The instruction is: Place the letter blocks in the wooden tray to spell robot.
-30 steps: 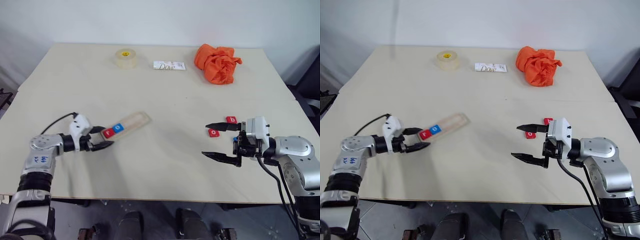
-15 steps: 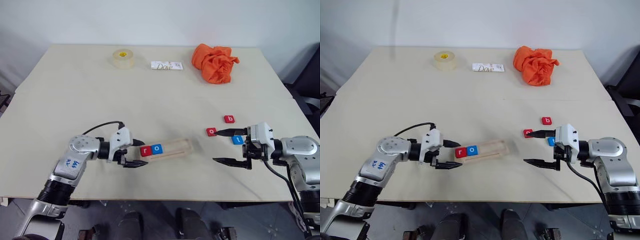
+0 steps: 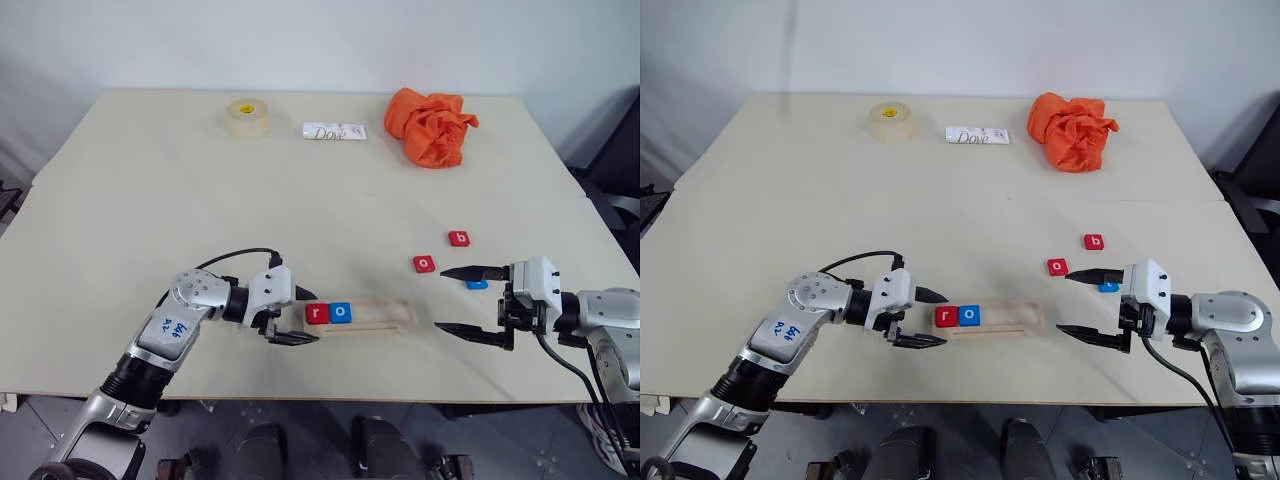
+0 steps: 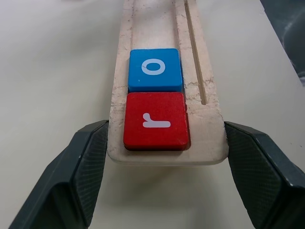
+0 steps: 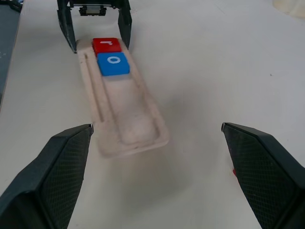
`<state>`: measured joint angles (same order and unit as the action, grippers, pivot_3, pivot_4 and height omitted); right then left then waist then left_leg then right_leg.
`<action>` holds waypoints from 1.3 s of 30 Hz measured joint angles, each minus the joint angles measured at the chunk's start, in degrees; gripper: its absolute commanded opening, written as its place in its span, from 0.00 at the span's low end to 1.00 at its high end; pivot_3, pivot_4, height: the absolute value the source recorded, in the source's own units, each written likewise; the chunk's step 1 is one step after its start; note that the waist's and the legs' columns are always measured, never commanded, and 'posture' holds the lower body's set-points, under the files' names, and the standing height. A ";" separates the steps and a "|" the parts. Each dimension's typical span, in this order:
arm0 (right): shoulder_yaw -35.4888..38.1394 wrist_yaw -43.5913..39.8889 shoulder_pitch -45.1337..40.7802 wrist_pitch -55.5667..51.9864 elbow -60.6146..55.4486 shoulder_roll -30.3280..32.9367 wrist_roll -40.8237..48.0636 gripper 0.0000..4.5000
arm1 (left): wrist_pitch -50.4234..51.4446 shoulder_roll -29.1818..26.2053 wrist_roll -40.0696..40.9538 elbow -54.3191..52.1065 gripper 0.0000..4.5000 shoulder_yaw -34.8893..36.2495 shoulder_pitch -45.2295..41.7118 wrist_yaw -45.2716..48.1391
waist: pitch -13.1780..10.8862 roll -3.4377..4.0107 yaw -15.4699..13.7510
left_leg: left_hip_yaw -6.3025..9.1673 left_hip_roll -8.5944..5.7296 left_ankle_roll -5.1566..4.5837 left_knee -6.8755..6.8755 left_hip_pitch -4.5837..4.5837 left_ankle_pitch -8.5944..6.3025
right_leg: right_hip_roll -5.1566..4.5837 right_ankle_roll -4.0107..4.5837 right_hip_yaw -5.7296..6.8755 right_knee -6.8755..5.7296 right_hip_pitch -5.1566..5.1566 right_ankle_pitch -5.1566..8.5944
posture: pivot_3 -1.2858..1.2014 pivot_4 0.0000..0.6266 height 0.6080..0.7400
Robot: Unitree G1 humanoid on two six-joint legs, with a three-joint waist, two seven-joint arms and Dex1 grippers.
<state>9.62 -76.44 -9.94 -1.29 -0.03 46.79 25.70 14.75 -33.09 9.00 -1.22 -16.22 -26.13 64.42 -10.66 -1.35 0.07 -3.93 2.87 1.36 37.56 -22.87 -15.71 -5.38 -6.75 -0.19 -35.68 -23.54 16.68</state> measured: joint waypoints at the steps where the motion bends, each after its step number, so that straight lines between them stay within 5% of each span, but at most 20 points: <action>1: 0.05 0.15 0.18 0.00 0.00 0.00 0.00 1.00 | -0.33 0.36 -0.29 0.26 0.76 -0.23 -0.14 -0.05 | 0.00 0.00 -0.01 | 0.00 0.00 0.00 0.02 -0.01 0.00 | 0.00 0.00 0.00 0.00 0.00 0.00 | 0.52 0.24 1.00; 3: 0.07 0.39 0.25 -0.03 -0.09 0.01 0.00 1.00 | -0.91 0.54 -0.63 0.84 0.76 -0.51 -0.44 -0.09 | 0.00 0.00 -0.01 | 0.01 0.00 -0.01 0.04 -0.02 0.00 | 0.00 -0.01 0.00 0.00 0.00 -0.01 | 0.52 0.24 1.00; 7: 0.20 1.06 0.32 -0.20 -0.25 0.34 0.00 1.00 | -1.08 0.63 -1.10 1.29 0.99 -0.56 -0.46 -0.26 | 0.00 0.00 -0.01 | 0.02 0.00 -0.01 0.04 -0.02 0.00 | 0.00 -0.01 0.00 -0.01 0.01 -0.01 | 0.52 0.24 1.00; 15: 1.25 3.77 0.66 -1.94 -1.69 0.33 0.50 1.00 | -0.45 -0.20 -1.08 0.16 0.99 0.45 0.73 -1.48 | 0.00 0.00 0.03 | 0.03 0.00 -0.01 0.04 -0.02 0.00 | 0.00 -0.01 0.00 -0.01 0.00 -0.01 | 0.52 0.24 1.00; 20: 4.20 7.92 1.88 -5.73 -2.53 0.14 2.62 1.00 | -1.76 -2.23 4.31 -0.92 0.99 8.37 3.93 -0.85 | 0.00 0.00 0.05 | 0.04 0.02 -0.01 0.04 -0.01 0.00 | -0.03 0.00 0.01 -0.03 0.01 0.00 | 0.52 0.24 1.00; 27: 8.25 21.48 6.77 -18.95 -6.12 -1.59 3.85 1.00 | -13.61 -1.13 13.36 1.04 0.99 20.27 9.05 2.48 | 0.02 0.03 0.02 | 0.03 -0.01 -0.02 0.04 -0.01 -0.01 | -0.10 0.01 0.01 -0.01 0.03 0.00 | 0.52 0.24 1.00; 39: 10.80 40.59 12.69 -27.84 -20.10 -7.90 2.52 1.00 | -22.00 -0.75 16.22 11.84 0.99 21.00 12.04 10.96 | 0.02 0.04 0.09 | 0.04 0.00 -0.03 0.01 -0.01 -0.02 | -0.07 0.02 0.03 0.00 0.02 0.00 | 0.52 0.24 1.00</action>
<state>20.42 -35.86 2.74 -29.12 -20.14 38.89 28.22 -7.26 -33.84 25.22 10.62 4.78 -14.09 75.38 -10.64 -1.31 0.16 -3.89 2.87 1.33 37.57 -22.88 -15.73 -5.45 -6.73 -0.17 -35.67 -23.53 16.68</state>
